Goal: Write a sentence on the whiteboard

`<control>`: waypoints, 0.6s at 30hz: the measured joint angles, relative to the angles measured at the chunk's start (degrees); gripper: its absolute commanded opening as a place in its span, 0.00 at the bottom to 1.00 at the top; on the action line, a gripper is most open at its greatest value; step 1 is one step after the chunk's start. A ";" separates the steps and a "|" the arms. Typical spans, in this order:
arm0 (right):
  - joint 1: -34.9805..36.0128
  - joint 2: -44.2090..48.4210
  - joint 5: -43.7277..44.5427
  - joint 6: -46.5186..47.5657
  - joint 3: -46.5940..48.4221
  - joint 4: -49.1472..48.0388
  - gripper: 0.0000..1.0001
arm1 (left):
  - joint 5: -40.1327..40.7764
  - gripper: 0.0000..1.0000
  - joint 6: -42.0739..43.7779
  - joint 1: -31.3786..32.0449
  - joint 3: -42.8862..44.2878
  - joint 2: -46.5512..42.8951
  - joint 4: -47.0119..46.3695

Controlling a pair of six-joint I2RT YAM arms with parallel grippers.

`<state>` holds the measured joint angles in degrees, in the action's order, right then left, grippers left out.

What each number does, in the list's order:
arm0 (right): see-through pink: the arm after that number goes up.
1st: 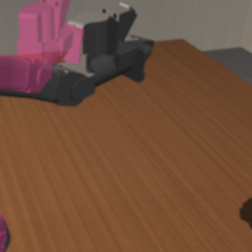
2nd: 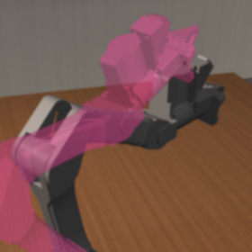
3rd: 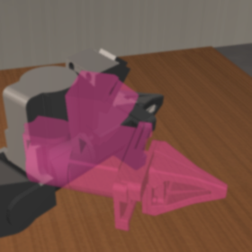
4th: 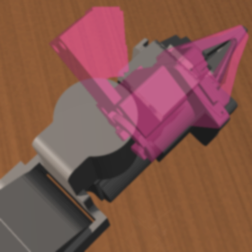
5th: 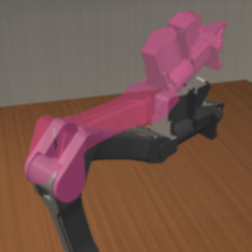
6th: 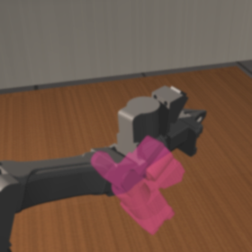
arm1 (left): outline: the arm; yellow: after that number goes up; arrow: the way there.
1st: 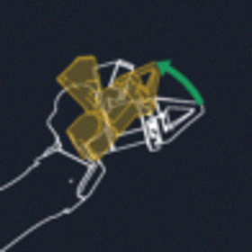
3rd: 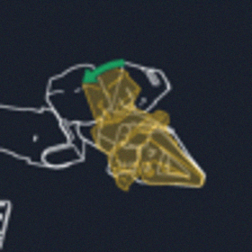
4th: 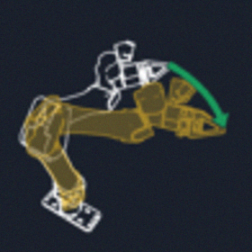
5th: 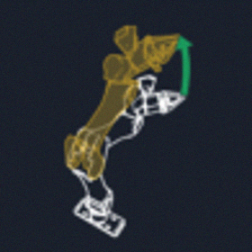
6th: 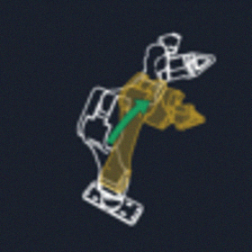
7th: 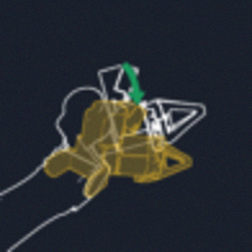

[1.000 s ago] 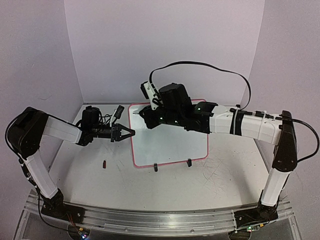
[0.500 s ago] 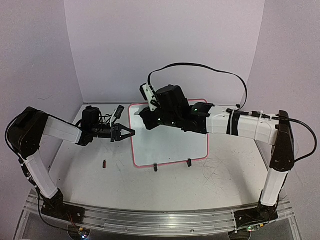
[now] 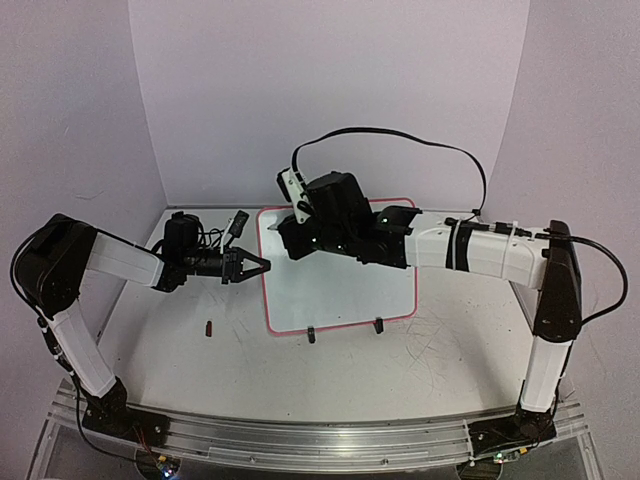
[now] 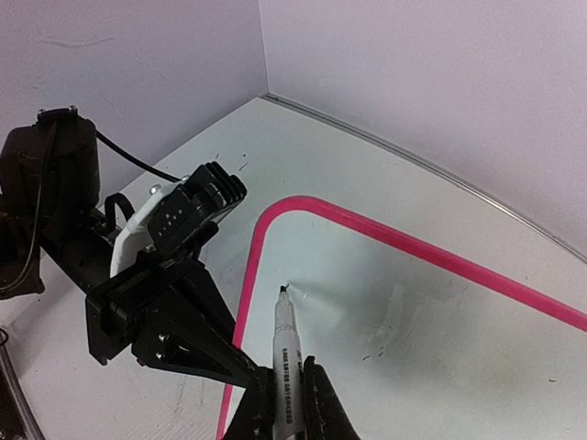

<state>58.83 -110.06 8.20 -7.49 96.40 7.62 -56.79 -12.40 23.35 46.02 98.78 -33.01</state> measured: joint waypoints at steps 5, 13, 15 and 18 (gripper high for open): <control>0.00 -0.02 1.01 0.00 0.00 0.00 0.00 | 0.00 0.00 0.00 0.01 0.00 0.00 0.00; 0.00 -0.55 1.57 0.00 0.68 -0.04 0.00 | -0.02 0.00 -0.02 0.02 0.00 0.00 0.00; 0.00 -0.61 1.71 0.00 0.72 -0.03 0.00 | -0.04 0.00 -0.02 0.02 0.00 0.00 0.00; 0.00 -0.61 2.09 0.01 0.74 -0.06 0.00 | -0.05 0.00 -0.02 0.02 0.00 0.00 0.00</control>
<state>58.83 -110.67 10.29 -7.47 97.14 7.56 -56.84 -12.43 23.38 46.02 98.78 -33.01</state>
